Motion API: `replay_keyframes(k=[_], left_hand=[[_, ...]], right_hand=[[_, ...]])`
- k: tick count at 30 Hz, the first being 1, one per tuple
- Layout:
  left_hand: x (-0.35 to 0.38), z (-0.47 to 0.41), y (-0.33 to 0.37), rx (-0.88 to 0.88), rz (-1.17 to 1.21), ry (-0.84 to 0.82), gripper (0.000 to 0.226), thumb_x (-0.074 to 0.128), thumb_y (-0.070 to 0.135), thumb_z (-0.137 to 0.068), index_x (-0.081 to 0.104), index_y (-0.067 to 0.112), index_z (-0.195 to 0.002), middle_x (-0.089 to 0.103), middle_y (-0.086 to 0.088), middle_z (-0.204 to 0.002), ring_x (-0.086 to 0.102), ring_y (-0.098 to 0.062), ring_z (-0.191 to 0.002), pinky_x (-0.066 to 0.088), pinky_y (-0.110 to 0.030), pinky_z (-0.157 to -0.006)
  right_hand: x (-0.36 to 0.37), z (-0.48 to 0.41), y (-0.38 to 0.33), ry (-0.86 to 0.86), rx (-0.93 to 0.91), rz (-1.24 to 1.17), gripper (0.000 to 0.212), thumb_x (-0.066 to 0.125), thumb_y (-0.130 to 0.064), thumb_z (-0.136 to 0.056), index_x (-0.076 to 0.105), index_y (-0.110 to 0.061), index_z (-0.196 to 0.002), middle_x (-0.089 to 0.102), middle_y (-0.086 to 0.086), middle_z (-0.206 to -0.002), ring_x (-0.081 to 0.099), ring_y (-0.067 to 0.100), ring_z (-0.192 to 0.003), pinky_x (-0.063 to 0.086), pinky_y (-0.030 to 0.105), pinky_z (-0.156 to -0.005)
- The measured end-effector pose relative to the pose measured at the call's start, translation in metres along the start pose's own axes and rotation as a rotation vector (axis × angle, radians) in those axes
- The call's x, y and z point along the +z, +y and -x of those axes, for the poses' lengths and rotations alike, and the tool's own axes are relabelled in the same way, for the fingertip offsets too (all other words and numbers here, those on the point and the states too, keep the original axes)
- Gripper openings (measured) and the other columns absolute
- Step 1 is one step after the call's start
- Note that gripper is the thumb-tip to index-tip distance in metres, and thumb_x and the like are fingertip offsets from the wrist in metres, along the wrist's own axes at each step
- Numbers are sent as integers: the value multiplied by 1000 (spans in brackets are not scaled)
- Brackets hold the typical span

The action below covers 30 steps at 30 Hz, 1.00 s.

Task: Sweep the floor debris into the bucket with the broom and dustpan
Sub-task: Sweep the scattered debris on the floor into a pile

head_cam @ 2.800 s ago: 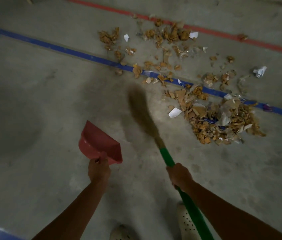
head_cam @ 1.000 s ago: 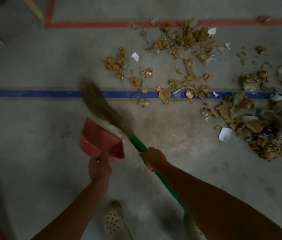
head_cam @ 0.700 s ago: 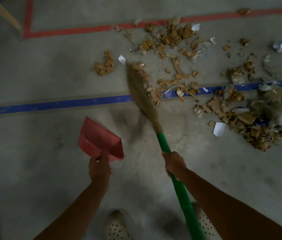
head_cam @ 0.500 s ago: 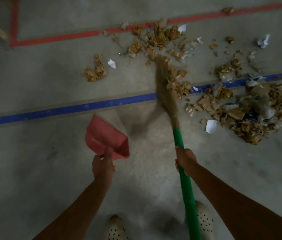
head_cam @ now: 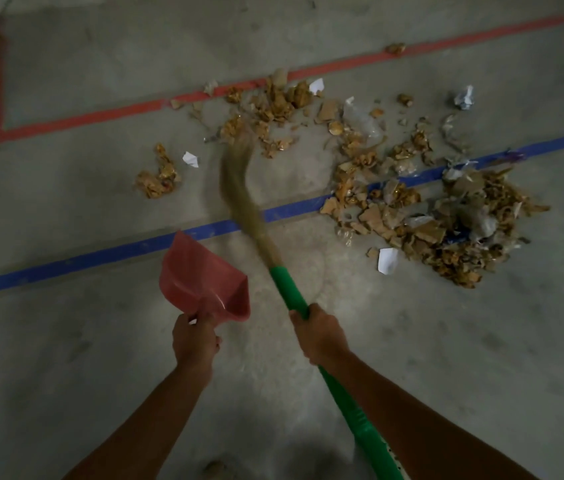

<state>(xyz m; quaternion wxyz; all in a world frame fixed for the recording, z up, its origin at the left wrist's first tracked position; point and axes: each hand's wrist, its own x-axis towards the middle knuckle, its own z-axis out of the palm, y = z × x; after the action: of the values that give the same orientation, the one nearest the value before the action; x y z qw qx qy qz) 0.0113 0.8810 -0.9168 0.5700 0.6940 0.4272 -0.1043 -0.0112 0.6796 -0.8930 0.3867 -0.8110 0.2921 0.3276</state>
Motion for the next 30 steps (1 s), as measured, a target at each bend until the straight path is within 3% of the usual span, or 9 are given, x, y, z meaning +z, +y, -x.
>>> replay_keyframes(k=[2, 4, 7, 12, 14, 19, 25, 30], left_hand=[[2, 6, -3, 0, -29, -11, 28, 67, 29, -93, 59, 7, -108, 62, -14, -83, 50, -20, -55, 44, -30, -50], [4, 12, -8, 3, -53, -21, 30, 68, 33, -93, 59, 8, -108, 62, -15, -84, 51, -21, -57, 45, -31, -52], [13, 21, -14, 9, -87, -40, 29, 67, 30, -93, 59, 7, -110, 63, -16, -84, 52, -21, -57, 45, -30, -52], [38, 35, -20, 21, -123, -85, 29, 67, 24, -93, 59, 3, -111, 62, -14, -82, 49, -20, -54, 43, -29, -49], [50, 42, -20, 30, -133, -102, 30, 69, 28, -92, 59, 5, -109, 63, -15, -85, 49, -19, -53, 42, -28, -48], [85, 58, -20, 46, -136, -139, 26, 66, 25, -93, 59, 4, -106, 64, -16, -87, 48, -19, -49, 41, -27, -47], [115, 80, -17, 37, -106, -168, 34, 69, 35, -91, 59, 5, -102, 66, -15, -84, 49, -17, -48, 40, -25, -43], [127, 92, -10, 17, -66, -174, 35, 70, 39, -90, 59, 6, -98, 66, -15, -84, 54, -19, -51, 45, -25, -44]], right_hand=[[8, -1, 12, -75, 50, 75, 41, 45, -46, -101, 51, -11, -121, 65, 8, -99, 65, 17, -68, 55, 27, -52], [13, -3, 34, -121, 126, 76, 43, 46, -45, -101, 51, -8, -123, 66, 5, -96, 60, 13, -61, 55, 25, -52], [6, -5, 76, -97, 183, 106, 44, 43, -47, -102, 50, -9, -123, 66, 6, -101, 66, 15, -70, 59, 27, -61], [-28, -7, 149, 15, 232, 145, 46, 39, -50, -102, 49, -10, -123, 65, 5, -100, 69, 16, -79, 57, 25, -61], [-45, -11, 170, 46, 267, 113, 45, 38, -50, -103, 48, -9, -121, 65, 6, -98, 68, 17, -76, 58, 26, -62], [-90, -16, 199, 100, 376, -135, 38, 44, -47, -101, 50, -12, -114, 63, 6, -86, 58, 14, -56, 46, 22, -43], [-122, 6, 208, 114, 261, -386, 28, 49, -43, -101, 51, -16, -101, 59, 7, -76, 53, 13, -51, 46, 23, -44], [-121, 27, 200, 115, 186, -352, 28, 49, -45, -100, 51, -17, -97, 60, 7, -77, 55, 12, -52, 48, 22, -45]])
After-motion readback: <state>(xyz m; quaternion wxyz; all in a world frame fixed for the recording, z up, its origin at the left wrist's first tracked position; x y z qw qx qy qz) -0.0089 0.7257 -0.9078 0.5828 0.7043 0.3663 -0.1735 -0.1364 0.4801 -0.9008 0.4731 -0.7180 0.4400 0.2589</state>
